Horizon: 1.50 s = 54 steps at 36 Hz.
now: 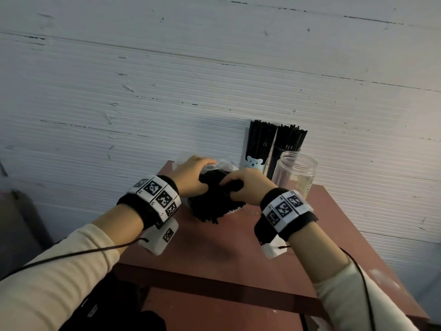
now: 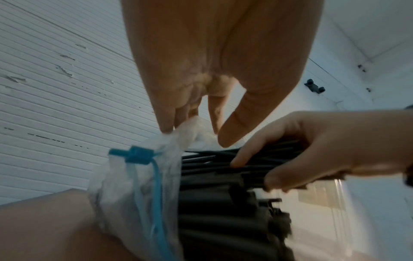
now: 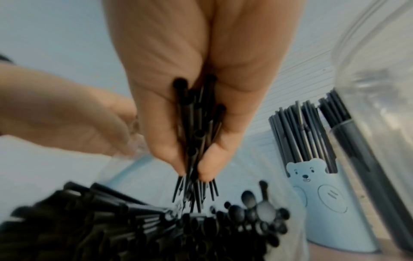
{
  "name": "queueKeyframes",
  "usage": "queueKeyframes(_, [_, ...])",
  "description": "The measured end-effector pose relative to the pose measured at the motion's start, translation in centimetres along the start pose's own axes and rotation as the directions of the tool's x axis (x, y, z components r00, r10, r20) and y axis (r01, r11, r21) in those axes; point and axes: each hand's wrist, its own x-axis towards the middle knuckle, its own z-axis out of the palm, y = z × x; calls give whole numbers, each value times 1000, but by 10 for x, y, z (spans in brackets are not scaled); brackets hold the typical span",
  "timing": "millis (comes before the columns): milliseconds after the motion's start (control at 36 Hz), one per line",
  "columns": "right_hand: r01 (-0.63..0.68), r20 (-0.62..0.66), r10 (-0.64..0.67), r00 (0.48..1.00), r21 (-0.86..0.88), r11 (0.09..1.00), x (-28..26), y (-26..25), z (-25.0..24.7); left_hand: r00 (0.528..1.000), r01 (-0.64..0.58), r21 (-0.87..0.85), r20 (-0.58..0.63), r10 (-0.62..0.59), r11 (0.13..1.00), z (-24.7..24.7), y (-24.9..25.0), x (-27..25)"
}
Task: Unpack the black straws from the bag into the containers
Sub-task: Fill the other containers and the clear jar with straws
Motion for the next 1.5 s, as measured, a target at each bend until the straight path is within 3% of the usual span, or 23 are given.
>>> queueKeyframes(83, [30, 14, -30, 999, 29, 999, -15, 6, -11, 996, -45, 168, -64, 57, 985, 8, 7, -2])
queueKeyframes(167, [48, 25, -49, 998, 21, 999, -28, 8, -18, 968, -180, 192, -141, 209, 965, 18, 19, -2])
queueKeyframes(278, [71, 27, -72, 997, 46, 996, -39, 11, -24, 936, -309, 340, -56, 347, 888, 35, 33, 2])
queueKeyframes(389, [78, 30, -81, 996, 115, 990, -49, 18, -27, 925, -358, 349, 8, 379, 866, 42, 45, 3])
queueKeyframes(500, [95, 29, -100, 995, 144, 985, -60, 20, -34, 914, -378, 354, -4, 405, 856, 50, 54, 8])
queueKeyframes(556, [94, 11, -97, 995, 172, 981, -66, 21, -42, 926, -338, 317, -55, 373, 886, 52, 56, 11])
queueKeyframes(722, [151, -100, -132, 986, 217, 964, -85, 12, -77, 957, -279, -7, -91, 277, 960, 38, 73, 10])
queueKeyframes(806, [188, -214, -136, 967, 247, 951, -92, 4, -95, 961, -259, -188, -146, 234, 947, 36, 85, 8])
queueKeyframes(917, [340, -442, -185, 878, 304, 890, -93, -8, -103, 970, -224, -463, -187, 153, 858, 40, 100, 9])
queueKeyframes(1083, [411, -628, -280, 726, 70, 909, -72, -7, -80, 991, -133, -699, -91, 98, 703, 62, 108, 8])
queueKeyframes(1139, [424, -624, -297, 723, 61, 904, -68, -3, -69, 997, -44, -759, 7, 75, 650, 71, 105, 8])
queueKeyframes(1278, [330, -528, -246, 813, 68, 942, -61, 13, -50, 991, 71, -803, 122, 47, 591, 85, 96, 7])
queueKeyframes(1444, [346, -613, -219, 759, 94, 934, -57, 13, -49, 990, 83, -817, 131, 44, 571, 81, 97, 12])
queueKeyframes(1500, [341, -587, -227, 777, 90, 936, -54, 15, -46, 990, 84, -806, 134, 42, 586, 81, 97, 12])
